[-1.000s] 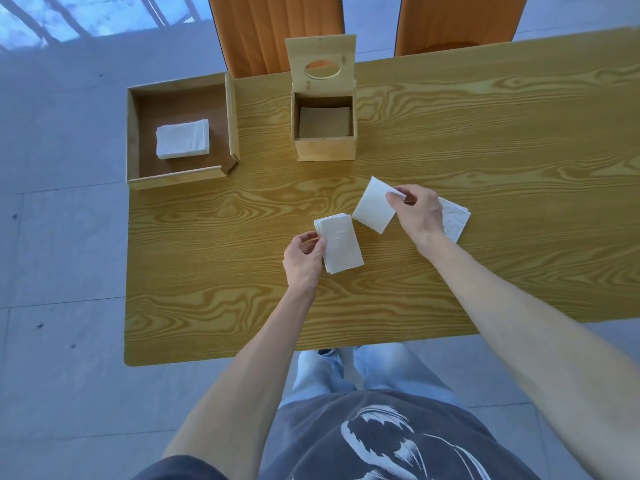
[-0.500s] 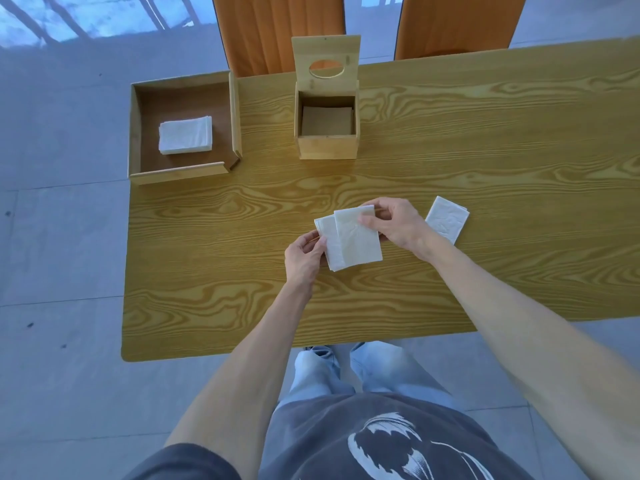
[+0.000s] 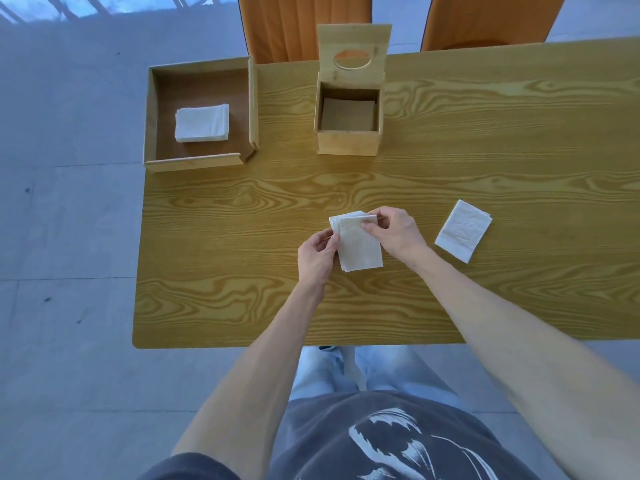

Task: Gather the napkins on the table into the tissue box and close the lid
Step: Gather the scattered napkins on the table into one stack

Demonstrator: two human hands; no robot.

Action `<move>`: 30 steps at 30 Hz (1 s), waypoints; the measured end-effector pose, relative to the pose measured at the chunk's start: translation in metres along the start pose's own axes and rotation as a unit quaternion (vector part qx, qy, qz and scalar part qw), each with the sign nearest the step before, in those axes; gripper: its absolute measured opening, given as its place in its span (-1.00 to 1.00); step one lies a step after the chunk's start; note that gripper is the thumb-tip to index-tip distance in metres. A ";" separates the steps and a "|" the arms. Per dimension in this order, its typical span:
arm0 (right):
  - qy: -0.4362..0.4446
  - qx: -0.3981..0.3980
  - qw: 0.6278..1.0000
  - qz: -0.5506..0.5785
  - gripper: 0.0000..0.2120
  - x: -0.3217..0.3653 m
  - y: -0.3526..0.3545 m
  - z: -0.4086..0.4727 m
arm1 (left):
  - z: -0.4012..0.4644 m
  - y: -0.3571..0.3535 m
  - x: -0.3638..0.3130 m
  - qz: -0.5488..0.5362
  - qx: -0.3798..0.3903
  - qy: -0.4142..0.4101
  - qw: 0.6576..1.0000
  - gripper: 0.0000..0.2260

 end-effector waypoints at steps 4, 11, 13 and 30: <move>0.013 -0.031 0.999 -0.030 -0.77 0.002 0.002 0.000 | 0.000 0.000 0.001 -0.002 -0.003 0.003 1.000 -0.80; 0.022 -0.083 0.988 -0.131 -0.74 0.008 0.000 0.000 | 0.001 -0.001 0.004 0.002 0.000 0.004 1.000 -0.72; 0.018 -0.084 0.986 -0.144 -0.74 0.008 -0.002 0.001 | 0.002 -0.001 0.004 0.004 -0.004 0.005 1.000 -0.74; 0.023 -0.139 0.974 -0.177 -0.63 -0.005 0.028 -0.018 | -0.005 0.001 -0.006 0.092 -0.062 -0.044 0.993 -0.73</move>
Point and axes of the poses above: each hand's wrist, its own z-axis towards the middle knuckle, its own y-axis out of the back of the hand, x = y × z, the point moved 9 cm from there along z, towards the middle knuckle, and after that the axes turned 7 degrees about -y, right-handed, at the moved point
